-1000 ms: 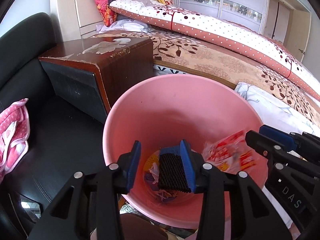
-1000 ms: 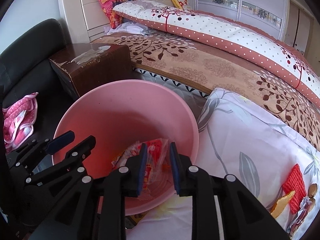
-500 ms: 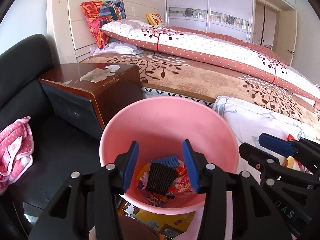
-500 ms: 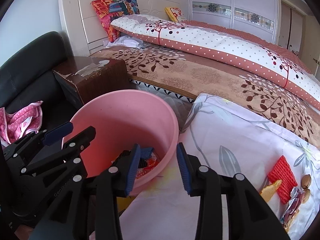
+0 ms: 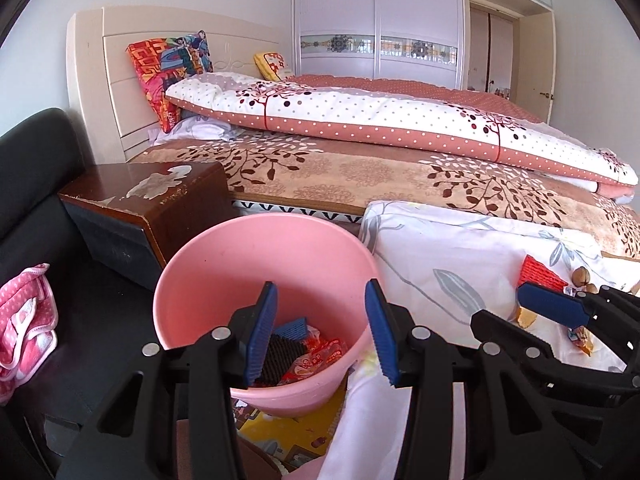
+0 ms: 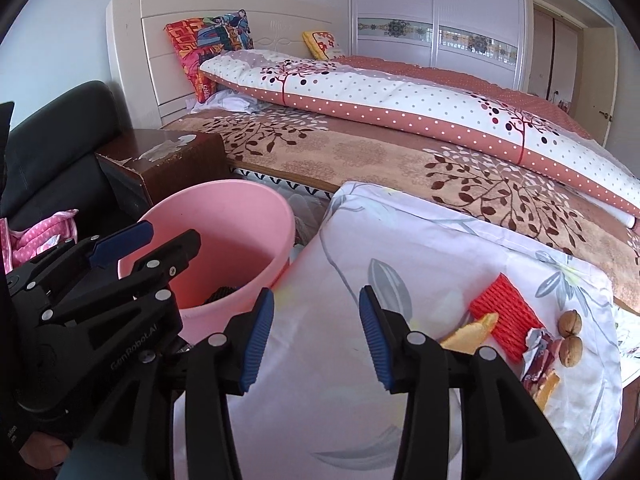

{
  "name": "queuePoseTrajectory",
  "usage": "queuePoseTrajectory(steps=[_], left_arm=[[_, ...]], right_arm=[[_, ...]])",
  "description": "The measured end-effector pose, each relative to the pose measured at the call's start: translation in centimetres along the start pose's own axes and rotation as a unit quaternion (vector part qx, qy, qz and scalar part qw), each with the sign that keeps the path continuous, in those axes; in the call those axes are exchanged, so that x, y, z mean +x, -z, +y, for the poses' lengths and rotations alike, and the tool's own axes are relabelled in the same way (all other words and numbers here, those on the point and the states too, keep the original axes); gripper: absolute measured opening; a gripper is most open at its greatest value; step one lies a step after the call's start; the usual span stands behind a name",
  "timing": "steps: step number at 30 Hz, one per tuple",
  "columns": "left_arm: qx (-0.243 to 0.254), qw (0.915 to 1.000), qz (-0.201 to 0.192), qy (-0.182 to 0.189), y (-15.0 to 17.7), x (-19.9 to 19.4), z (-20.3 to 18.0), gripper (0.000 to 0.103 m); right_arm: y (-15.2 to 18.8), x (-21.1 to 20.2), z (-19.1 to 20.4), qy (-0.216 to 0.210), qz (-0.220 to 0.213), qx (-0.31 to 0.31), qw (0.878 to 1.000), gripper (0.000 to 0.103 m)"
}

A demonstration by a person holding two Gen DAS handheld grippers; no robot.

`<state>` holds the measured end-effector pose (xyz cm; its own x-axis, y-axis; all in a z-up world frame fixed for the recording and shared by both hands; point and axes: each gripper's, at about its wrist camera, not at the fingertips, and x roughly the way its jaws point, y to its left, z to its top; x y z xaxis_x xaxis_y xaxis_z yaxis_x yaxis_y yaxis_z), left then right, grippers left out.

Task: Collect trash
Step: 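Move both open tools back over the remaining trash on the sheet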

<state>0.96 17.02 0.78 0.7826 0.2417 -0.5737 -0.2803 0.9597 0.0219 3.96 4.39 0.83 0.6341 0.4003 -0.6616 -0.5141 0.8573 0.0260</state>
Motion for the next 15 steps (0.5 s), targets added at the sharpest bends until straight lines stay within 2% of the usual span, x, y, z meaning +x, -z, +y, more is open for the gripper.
queuePoseTrajectory(steps=[15], left_arm=[[0.066,0.9966,-0.009,0.048,1.6,-1.8,-7.3,0.046]], right_arm=[[4.0,-4.4,-6.2,0.051,-0.010,0.055,0.997,0.047]])
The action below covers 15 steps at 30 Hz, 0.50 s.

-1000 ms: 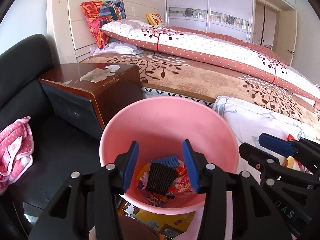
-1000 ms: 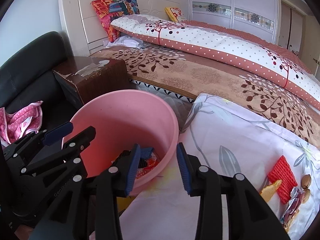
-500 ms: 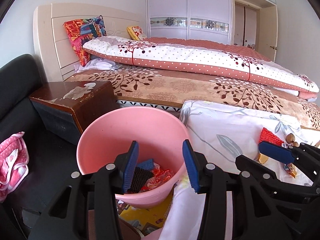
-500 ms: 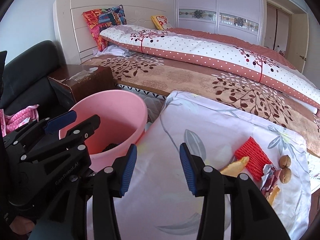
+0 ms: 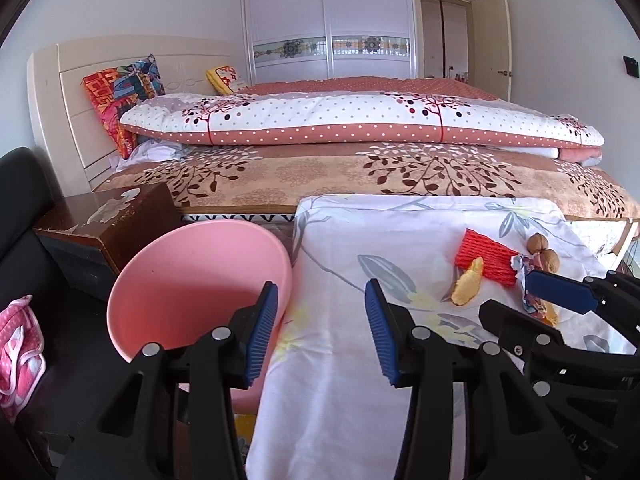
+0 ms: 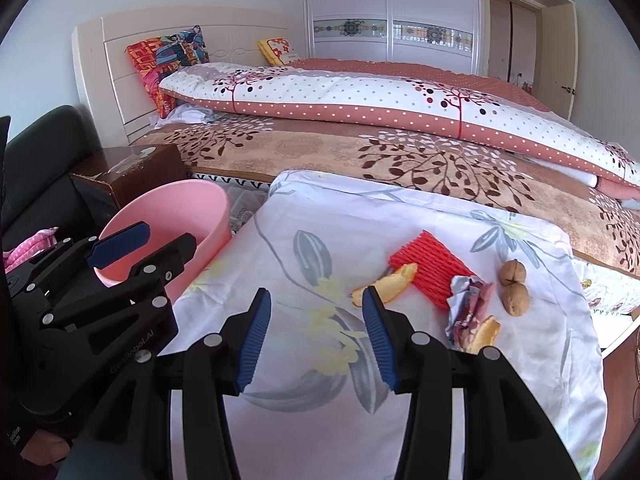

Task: Collect trash
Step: 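Move both open tools back over the remaining trash on the sheet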

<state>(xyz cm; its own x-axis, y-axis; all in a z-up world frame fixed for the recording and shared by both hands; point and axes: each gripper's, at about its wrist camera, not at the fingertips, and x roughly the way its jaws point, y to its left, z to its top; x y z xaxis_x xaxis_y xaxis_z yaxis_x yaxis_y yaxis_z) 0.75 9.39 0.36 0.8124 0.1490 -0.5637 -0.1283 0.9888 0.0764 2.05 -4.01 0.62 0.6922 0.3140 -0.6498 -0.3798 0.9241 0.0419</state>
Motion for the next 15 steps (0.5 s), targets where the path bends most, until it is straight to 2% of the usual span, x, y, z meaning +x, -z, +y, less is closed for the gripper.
queuePoseTrajectory(steps=[7,15], left_arm=[[0.022,0.9987,0.011,0.046,1.1,0.3,-2.5,0.046],[0.037,0.9914,0.032,0.121,1.6,0.9,-5.1,0.046]], right_arm=[[2.1,-1.7,-5.0,0.045,0.004,0.037,0.998,0.047],[4.5,-1.8,-10.8,0.079,0.025,0.096,0.992,0.047]])
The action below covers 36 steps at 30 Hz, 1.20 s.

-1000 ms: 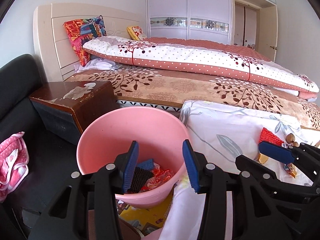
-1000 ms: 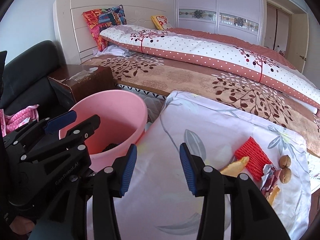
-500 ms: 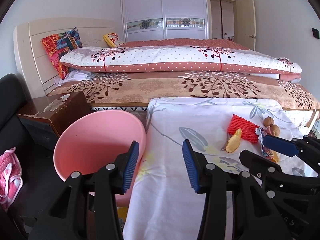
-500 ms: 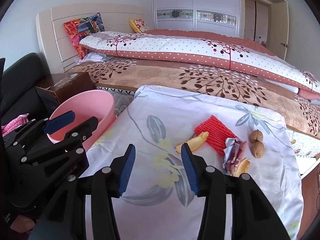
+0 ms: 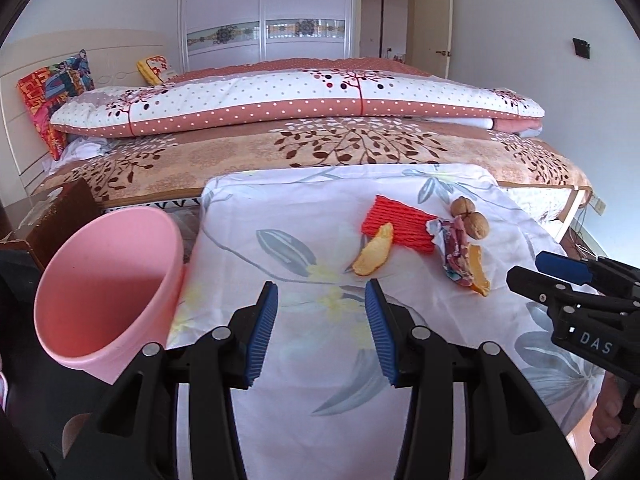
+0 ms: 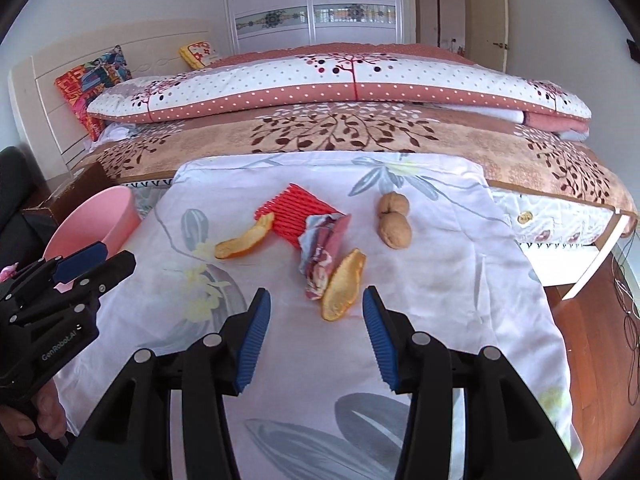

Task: Collect trash
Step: 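Move both open tools back over the remaining trash on the sheet, then grasp the pink crumpled wrapper with the left tool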

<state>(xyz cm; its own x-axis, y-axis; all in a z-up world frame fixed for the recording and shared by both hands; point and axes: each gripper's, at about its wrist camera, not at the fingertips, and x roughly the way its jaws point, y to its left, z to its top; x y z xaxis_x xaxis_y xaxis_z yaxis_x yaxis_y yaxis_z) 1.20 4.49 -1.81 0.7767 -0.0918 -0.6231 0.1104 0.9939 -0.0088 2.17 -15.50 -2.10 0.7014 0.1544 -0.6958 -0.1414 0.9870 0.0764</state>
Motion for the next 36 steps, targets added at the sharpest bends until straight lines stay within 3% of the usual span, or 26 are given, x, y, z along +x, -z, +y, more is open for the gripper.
queuePoseTrajectory(steps=[11,21,28,36], left_arm=[[0.053,0.9945,0.022,0.088,-0.7,2.2,-5.1,0.046],[0.077,0.9906,0.072,0.087,-2.6,7.4,-10.5,0.044],[0.083,0.9892,0.094,0.076,-3.2,9.8,-11.7,0.043],[0.067,0.9867,0.126,0.079,-2.6,11.7,-10.9,0.014]], right_arm=[[0.6,1.9,-3.7,0.007,0.022,0.051,0.998,0.047],[0.9,2.4,-6.2,0.019,0.026,0.077,0.996,0.048],[1.0,2.6,-7.2,0.015,0.031,0.092,0.995,0.048],[0.9,3.1,-6.3,0.006,0.040,0.082,0.996,0.047]])
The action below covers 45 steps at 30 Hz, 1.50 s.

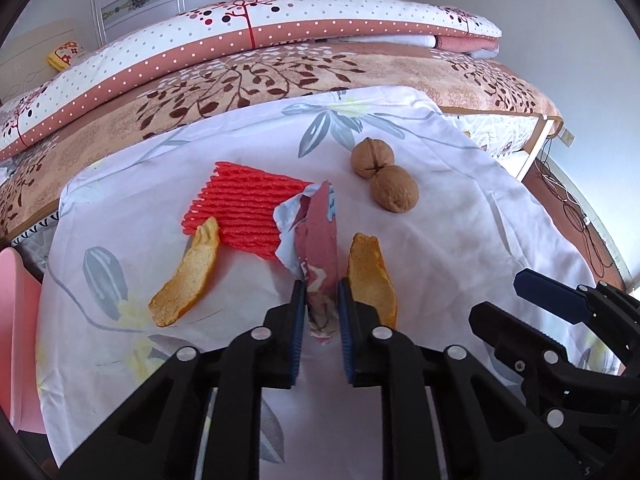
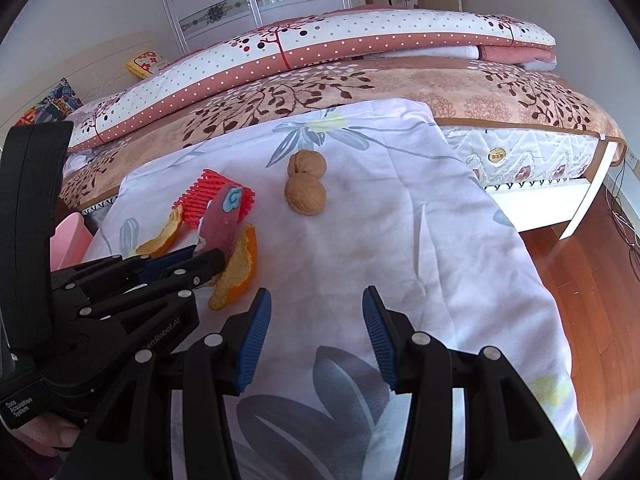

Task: Collect trash
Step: 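Grasp the pink crumpled wrapper with the left tool, then grasp the orange peel with the right tool while the left tool lifts the wrapper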

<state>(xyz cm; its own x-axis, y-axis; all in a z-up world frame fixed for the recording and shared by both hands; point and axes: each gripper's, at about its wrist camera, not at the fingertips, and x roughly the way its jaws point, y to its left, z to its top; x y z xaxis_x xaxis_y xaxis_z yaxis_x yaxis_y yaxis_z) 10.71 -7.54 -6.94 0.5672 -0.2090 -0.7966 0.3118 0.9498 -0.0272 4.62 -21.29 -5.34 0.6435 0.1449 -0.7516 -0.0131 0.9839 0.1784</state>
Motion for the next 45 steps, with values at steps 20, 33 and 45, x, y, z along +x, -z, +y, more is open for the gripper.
queuePoseTrajectory(steps=[20,33,45], left_arm=[[-0.033,0.9983,-0.046,0.010,1.5,-5.1,3.6,0.013],[-0.053,0.9970,-0.056,0.007,2.3,-6.4,5.2,0.013],[-0.066,0.9913,-0.106,-0.042,2.9,-9.2,7.6,0.013]], right_arm=[[-3.0,5.7,3.9,-0.033,0.066,0.008,0.997,0.038],[-2.4,5.3,5.9,-0.023,0.059,-0.027,0.998,0.009],[-3.3,2.4,9.0,-0.057,0.012,-0.048,0.997,0.009]])
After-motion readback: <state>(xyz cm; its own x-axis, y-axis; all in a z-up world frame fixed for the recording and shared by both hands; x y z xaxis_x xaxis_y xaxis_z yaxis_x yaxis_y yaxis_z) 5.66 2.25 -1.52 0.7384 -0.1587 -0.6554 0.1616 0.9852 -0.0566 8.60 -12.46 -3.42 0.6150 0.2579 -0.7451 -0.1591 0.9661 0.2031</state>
